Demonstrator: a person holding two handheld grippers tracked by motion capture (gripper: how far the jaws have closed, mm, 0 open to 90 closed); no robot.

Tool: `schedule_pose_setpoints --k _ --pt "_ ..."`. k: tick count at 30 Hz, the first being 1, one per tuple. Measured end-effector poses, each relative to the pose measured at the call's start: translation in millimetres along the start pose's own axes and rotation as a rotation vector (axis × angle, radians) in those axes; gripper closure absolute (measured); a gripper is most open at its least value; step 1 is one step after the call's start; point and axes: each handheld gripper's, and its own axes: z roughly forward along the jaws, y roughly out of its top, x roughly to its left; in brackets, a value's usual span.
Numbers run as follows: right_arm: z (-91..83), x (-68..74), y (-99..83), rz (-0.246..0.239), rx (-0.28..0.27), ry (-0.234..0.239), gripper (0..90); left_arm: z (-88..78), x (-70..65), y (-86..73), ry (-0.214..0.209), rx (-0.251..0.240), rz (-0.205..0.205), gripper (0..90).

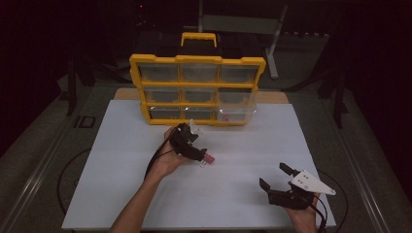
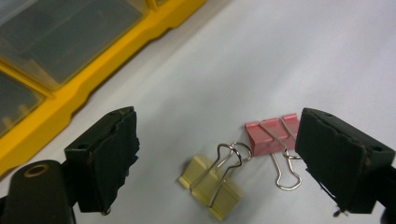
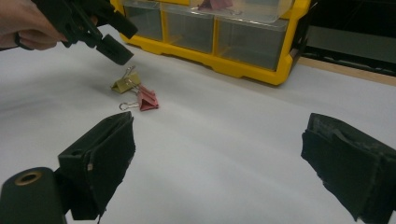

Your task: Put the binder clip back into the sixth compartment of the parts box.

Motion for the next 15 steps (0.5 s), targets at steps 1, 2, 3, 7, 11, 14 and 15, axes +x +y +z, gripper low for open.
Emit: schedule_pose_setpoints --k 1,2,3,7,11,14,15 --pt "0.0 0.0 0.0 0.000 0.000 0.000 9.0 1.3 -0.8 -0.9 0.000 0.003 0.002 14.7" --pt "0.0 0.0 0.0 0.000 0.000 0.000 9.0 2.7 -1.7 -1.9 -0.002 0.006 0.001 15.2" --pt "0.1 0.2 0.0 0.000 0.001 0.000 9.0 4.2 -2.6 -2.8 -0.004 0.010 0.001 15.6" --pt "0.2 0.2 -0.1 -0.003 0.004 0.000 9.0 10.3 -4.6 -6.3 0.002 0.030 0.004 18.4" --pt "0.0 0.2 0.0 -0.001 0.002 -0.001 9.0 14.4 -2.0 -11.0 0.022 0.041 -0.018 24.1" --pt "-0.1 -0.2 -0.1 -0.001 0.001 -0.001 9.0 17.7 -0.1 -14.7 0.032 0.050 -0.038 32.4" --pt "0.0 0.0 -0.1 -0.001 0.002 -0.001 9.0 18.9 0.0 -15.9 0.040 0.055 -0.041 34.9"
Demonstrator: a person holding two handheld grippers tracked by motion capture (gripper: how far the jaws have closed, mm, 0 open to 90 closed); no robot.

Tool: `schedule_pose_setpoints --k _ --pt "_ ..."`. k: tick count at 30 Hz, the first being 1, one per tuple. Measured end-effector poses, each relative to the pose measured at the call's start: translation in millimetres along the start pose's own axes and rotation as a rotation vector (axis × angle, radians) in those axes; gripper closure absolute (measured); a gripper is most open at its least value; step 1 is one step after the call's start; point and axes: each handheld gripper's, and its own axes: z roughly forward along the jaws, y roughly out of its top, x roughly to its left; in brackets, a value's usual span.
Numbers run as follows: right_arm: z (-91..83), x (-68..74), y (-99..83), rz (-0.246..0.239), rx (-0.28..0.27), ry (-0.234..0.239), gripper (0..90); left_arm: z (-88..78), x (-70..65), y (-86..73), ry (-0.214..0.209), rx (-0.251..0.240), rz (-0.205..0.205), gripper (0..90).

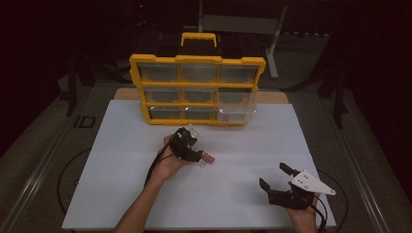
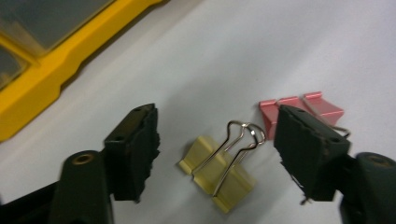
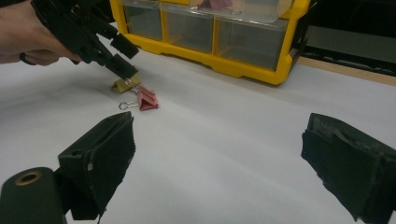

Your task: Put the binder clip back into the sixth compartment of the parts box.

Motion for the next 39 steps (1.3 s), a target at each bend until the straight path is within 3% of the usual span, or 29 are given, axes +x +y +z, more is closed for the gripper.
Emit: schedule_pose_setpoints --k 10,18,23,39 --pt "-0.3 -0.6 -0.2 0.002 -0.001 -0.002 9.0 -4.9 14.0 -5.6 -0.044 -0.010 -0.072 74.0" --pt "0.6 0.3 -0.1 0.000 0.002 0.000 9.0 -12.1 22.2 -8.1 -0.021 0.000 -0.080 79.1" --pt "0.7 0.3 -0.1 -0.001 0.001 0.000 9.0 -17.6 30.6 -11.6 -0.004 -0.002 -0.104 87.2" --pt "2.7 0.1 -0.7 0.005 0.001 0.006 9.0 -27.5 35.0 -3.4 -0.028 -0.016 -0.075 89.7"
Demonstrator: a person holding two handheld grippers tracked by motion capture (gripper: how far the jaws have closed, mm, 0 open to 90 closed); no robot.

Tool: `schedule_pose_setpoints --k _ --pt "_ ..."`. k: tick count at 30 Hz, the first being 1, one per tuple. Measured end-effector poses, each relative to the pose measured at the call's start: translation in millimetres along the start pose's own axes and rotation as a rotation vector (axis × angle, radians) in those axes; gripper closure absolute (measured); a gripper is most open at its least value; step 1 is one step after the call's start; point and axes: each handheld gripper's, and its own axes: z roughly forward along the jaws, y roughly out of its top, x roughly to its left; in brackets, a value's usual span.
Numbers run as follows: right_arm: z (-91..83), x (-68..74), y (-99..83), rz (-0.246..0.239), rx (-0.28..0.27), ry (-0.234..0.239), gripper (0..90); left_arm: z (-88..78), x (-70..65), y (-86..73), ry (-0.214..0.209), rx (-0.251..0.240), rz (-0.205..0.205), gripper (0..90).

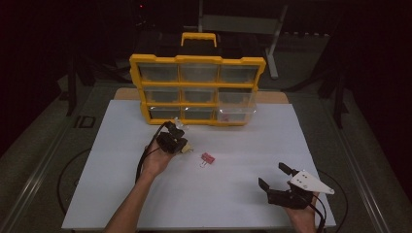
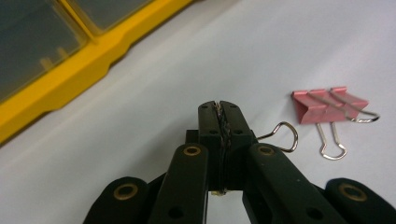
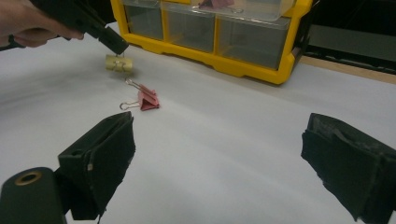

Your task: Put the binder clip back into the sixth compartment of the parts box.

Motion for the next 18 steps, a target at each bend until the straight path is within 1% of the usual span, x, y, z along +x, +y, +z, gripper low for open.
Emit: schedule_pose_setpoints --k 7,18 --pt "0.3 -0.3 -0.1 0.004 -0.004 0.002 8.9 -9.8 1.4 8.5 0.002 -0.013 0.017 89.7" --pt "0.2 0.2 0.3 0.000 -0.005 0.003 8.9 -23.8 1.9 21.2 -0.010 -0.042 0.037 89.7"
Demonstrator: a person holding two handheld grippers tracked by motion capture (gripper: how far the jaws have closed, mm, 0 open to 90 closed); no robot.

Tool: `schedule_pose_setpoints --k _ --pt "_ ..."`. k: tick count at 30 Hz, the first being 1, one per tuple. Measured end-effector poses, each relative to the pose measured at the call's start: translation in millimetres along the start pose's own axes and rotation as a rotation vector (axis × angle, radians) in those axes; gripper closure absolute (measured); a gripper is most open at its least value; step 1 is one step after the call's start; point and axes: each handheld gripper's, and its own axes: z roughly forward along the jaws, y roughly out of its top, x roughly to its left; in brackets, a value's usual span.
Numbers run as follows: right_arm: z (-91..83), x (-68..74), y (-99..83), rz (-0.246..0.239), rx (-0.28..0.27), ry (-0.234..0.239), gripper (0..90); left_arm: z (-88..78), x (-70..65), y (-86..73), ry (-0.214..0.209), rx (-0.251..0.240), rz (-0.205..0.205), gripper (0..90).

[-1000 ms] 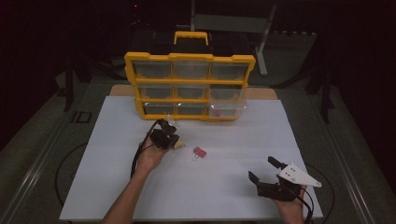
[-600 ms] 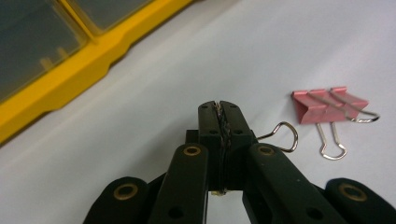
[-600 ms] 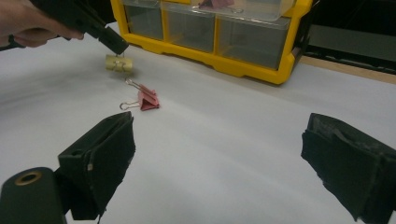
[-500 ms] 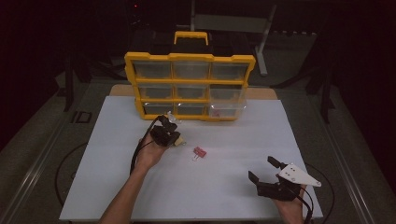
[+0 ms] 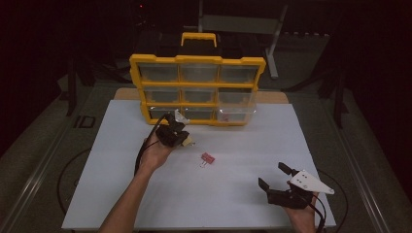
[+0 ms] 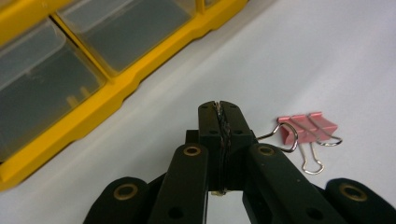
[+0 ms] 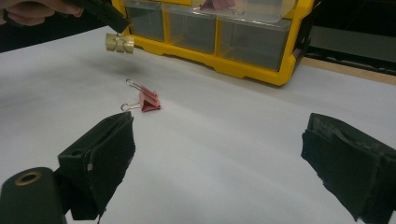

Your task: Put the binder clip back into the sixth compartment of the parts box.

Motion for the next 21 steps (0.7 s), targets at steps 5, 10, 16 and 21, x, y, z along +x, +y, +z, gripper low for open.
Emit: schedule_pose_setpoints --k 5,10,16,21 --pt "-0.3 0.1 0.1 0.000 0.000 -0.001 8.9 -5.6 0.0 7.2 -0.002 -0.011 0.017 89.6" --pt "-0.5 0.0 0.2 0.000 -0.001 -0.002 8.9 -11.6 -0.2 15.0 -0.006 -0.025 0.032 89.7" --pt "-0.6 -0.1 0.3 -0.001 -0.001 -0.001 8.9 -17.5 0.6 22.8 -0.007 -0.039 0.043 89.7" --pt "-0.5 -0.1 0.3 -0.001 0.000 -0.003 8.9 -24.8 0.0 32.6 -0.013 -0.057 0.061 89.7"
